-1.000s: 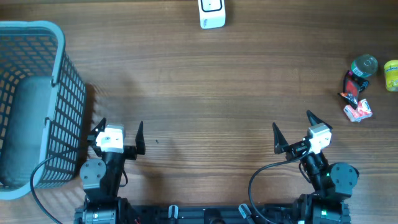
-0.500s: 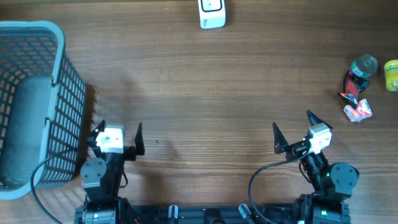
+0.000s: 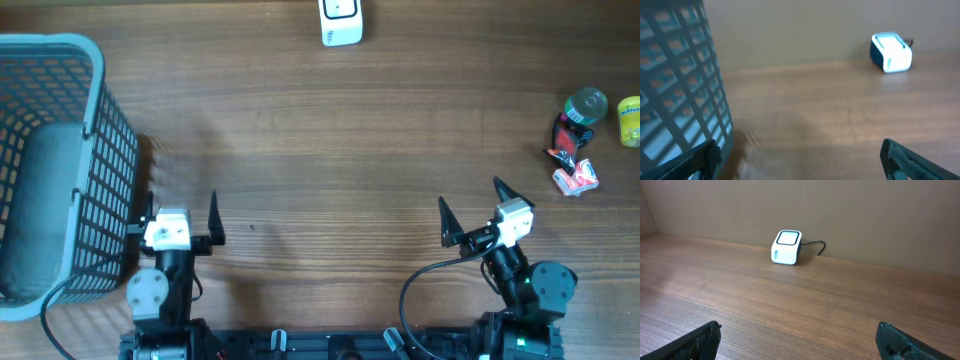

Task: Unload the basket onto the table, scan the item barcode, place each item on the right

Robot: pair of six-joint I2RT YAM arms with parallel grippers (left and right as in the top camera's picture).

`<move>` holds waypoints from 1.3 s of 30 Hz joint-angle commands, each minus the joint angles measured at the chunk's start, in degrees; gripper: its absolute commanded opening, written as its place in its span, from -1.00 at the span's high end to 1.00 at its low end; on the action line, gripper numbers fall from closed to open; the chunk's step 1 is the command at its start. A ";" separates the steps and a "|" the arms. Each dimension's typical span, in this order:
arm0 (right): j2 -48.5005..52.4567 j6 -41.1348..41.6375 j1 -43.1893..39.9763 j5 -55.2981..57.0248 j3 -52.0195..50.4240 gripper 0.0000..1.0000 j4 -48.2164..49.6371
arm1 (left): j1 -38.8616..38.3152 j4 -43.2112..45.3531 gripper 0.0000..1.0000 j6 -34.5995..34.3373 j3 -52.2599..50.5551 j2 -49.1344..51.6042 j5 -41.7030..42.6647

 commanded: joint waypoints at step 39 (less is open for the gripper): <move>-5.77 -5.57 8.98 9.90 -0.02 -1.00 12.66 | -0.74 0.15 -1.00 -5.57 -0.50 -0.72 -0.98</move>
